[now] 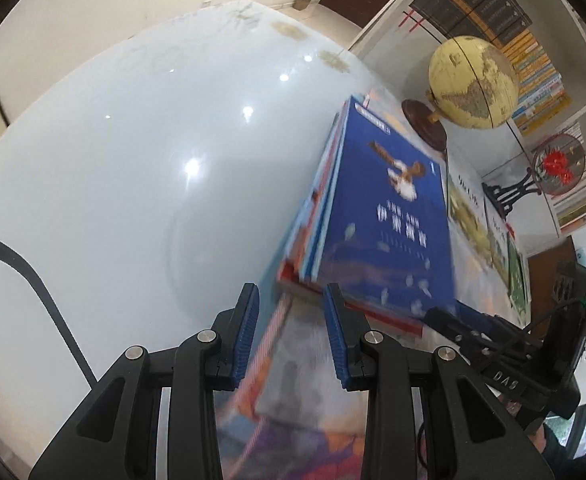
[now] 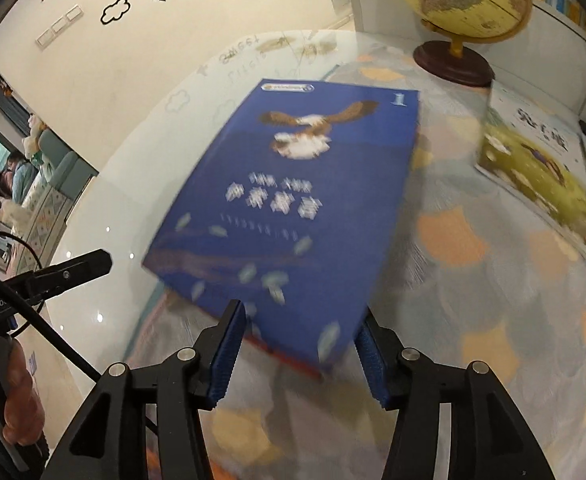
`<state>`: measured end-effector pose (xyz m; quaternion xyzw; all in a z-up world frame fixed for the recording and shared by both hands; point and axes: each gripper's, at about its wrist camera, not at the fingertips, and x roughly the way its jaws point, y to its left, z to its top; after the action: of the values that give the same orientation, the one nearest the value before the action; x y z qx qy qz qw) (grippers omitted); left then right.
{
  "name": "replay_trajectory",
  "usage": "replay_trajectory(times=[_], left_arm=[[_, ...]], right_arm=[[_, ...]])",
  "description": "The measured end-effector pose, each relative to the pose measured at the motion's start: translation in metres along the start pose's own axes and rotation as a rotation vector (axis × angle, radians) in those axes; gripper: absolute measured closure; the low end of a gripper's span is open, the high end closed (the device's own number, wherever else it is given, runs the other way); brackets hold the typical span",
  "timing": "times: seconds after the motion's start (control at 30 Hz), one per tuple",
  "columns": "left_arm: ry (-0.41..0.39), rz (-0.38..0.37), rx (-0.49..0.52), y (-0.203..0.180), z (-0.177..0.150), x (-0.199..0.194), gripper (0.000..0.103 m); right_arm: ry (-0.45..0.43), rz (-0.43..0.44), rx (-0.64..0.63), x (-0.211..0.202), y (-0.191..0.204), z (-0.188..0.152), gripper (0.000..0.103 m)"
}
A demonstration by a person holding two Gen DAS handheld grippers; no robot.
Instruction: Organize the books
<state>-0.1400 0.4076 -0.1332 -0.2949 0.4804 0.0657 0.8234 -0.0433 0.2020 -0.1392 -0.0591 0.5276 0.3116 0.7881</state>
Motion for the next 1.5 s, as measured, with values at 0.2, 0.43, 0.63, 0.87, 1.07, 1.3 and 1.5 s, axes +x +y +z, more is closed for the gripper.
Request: replay_trajectory(times=[0.2, 0.43, 0.63, 0.87, 1.07, 1.3, 1.5], left_arm=[[-0.013, -0.001, 0.007, -0.034, -0.043, -0.015, 0.074], [-0.022, -0.053, 0.089, -0.111, -0.088, -0.029, 0.074], [0.000, -0.122, 0.232, -0.203, -0.137, -0.033, 0.070], [0.000, -0.198, 0.374, -0.293, -0.184, -0.037, 0.070], [0.044, -0.210, 0.437, -0.336, -0.209, -0.029, 0.062], [0.056, -0.176, 0.458, -0.341, -0.196, -0.018, 0.053], [0.066, -0.123, 0.444, -0.320, -0.149, 0.003, 0.053]], right_arm=[[0.002, 0.027, 0.054, -0.030, -0.033, -0.041, 0.051], [-0.057, -0.003, 0.099, -0.089, -0.086, -0.092, 0.050], [-0.108, -0.024, 0.254, -0.157, -0.153, -0.166, 0.049], [-0.169, -0.067, 0.398, -0.217, -0.224, -0.228, 0.049], [-0.243, -0.127, 0.451, -0.258, -0.260, -0.258, 0.048], [-0.247, -0.124, 0.487, -0.256, -0.273, -0.258, 0.047], [-0.211, -0.125, 0.481, -0.226, -0.272, -0.221, 0.041]])
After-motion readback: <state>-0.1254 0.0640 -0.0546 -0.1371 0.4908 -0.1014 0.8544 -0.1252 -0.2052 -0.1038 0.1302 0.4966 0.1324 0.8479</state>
